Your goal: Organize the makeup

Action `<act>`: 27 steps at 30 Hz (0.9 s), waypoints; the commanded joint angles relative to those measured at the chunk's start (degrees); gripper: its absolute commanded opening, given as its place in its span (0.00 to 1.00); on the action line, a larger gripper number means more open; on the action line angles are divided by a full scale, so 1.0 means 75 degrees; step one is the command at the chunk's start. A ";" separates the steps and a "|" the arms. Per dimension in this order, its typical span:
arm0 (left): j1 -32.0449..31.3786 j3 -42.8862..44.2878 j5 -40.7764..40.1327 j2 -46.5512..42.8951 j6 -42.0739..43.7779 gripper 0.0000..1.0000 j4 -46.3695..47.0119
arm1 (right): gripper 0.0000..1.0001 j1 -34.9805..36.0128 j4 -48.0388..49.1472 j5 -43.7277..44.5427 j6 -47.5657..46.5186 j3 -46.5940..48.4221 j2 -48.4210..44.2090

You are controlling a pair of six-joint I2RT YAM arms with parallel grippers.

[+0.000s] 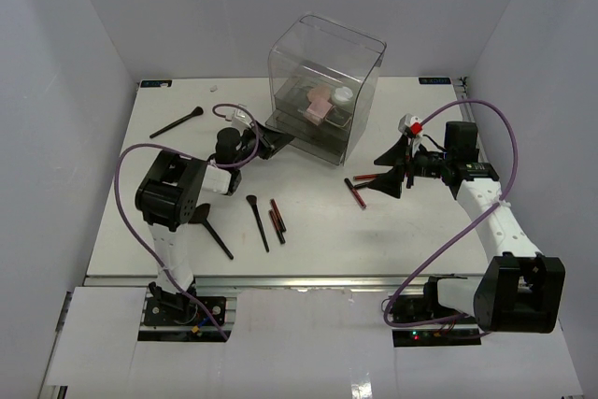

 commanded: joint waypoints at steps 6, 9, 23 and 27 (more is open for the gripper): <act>-0.0020 -0.1283 0.0252 -0.1670 0.1015 0.47 -0.0560 | 0.87 -0.0021 0.0132 0.0420 -0.0213 -0.0128 0.0171; -0.0009 -0.1048 0.0272 -0.1691 0.1178 0.66 -0.0825 | 0.89 -0.0021 0.0073 0.0540 -0.0266 -0.0128 0.0199; -0.0009 -0.0973 0.0161 -0.2679 0.1979 0.79 -0.1952 | 0.91 0.0026 -0.0046 0.0921 -0.0441 -0.0081 0.0311; -0.0009 -0.0949 0.0020 -0.3104 0.2374 0.80 -0.2539 | 0.90 0.0132 -0.0058 0.1118 -0.0456 -0.0061 0.0339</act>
